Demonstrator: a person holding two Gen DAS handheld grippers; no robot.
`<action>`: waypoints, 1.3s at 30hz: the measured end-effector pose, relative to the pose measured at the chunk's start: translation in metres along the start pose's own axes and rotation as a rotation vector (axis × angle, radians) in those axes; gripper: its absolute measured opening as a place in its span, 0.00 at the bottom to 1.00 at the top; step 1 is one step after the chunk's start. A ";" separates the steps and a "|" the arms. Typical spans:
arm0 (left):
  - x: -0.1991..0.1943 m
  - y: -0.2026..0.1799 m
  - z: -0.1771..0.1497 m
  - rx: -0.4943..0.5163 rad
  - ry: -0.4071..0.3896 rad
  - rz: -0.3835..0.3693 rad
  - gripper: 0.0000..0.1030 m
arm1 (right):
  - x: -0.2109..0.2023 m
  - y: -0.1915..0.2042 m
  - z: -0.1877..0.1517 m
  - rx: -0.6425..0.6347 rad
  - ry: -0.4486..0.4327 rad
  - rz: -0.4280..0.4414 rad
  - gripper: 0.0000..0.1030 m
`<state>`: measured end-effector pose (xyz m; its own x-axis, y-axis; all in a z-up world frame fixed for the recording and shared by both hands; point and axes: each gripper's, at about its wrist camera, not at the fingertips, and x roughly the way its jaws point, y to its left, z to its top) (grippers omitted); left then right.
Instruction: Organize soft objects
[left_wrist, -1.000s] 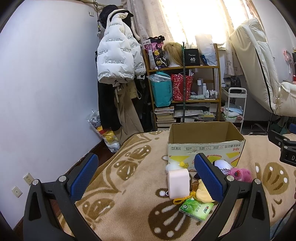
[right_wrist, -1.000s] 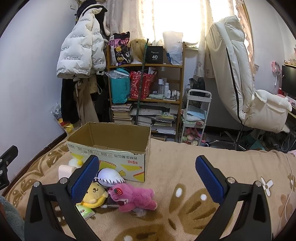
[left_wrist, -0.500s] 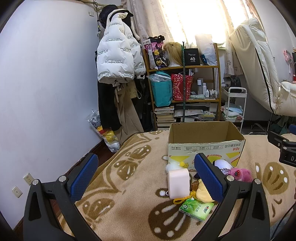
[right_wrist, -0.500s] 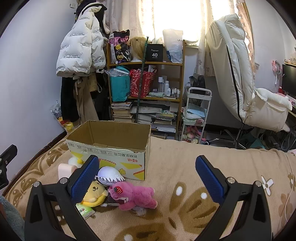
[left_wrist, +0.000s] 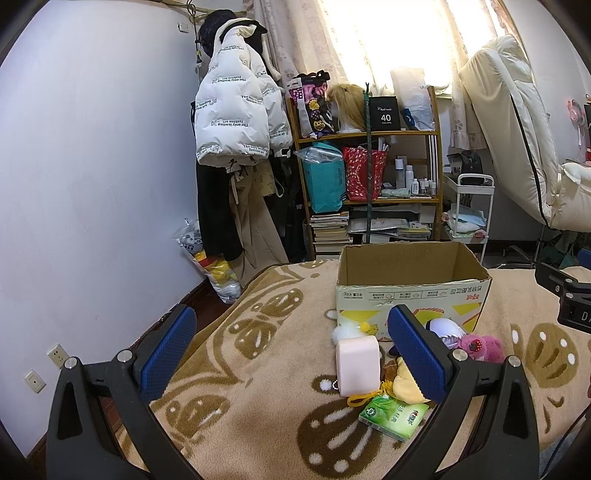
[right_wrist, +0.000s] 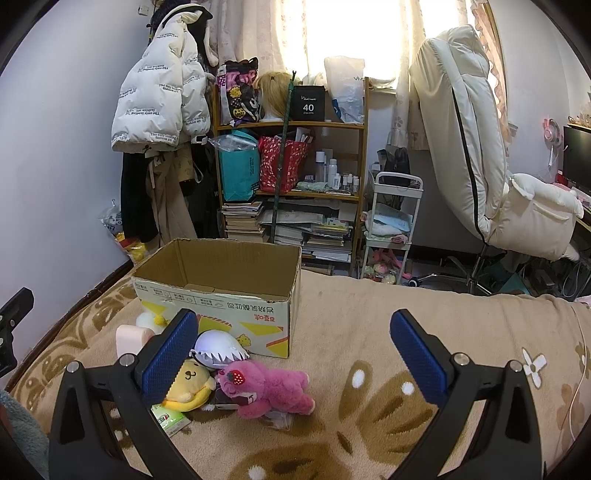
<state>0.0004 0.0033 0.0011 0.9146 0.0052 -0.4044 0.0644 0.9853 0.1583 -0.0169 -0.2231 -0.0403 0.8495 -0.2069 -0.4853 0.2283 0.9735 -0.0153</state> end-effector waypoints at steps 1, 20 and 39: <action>0.000 0.000 0.000 0.000 0.001 -0.001 0.99 | 0.000 0.000 0.000 0.000 0.000 -0.001 1.00; 0.001 0.001 -0.001 0.001 0.002 -0.001 0.99 | 0.003 -0.001 -0.004 0.009 0.005 0.010 1.00; 0.006 0.001 -0.005 0.004 0.020 -0.009 0.99 | 0.003 0.001 -0.004 0.011 0.015 0.012 1.00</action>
<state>0.0042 0.0051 -0.0063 0.9058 -0.0005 -0.4238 0.0744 0.9847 0.1577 -0.0159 -0.2220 -0.0457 0.8448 -0.1939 -0.4986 0.2238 0.9746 0.0002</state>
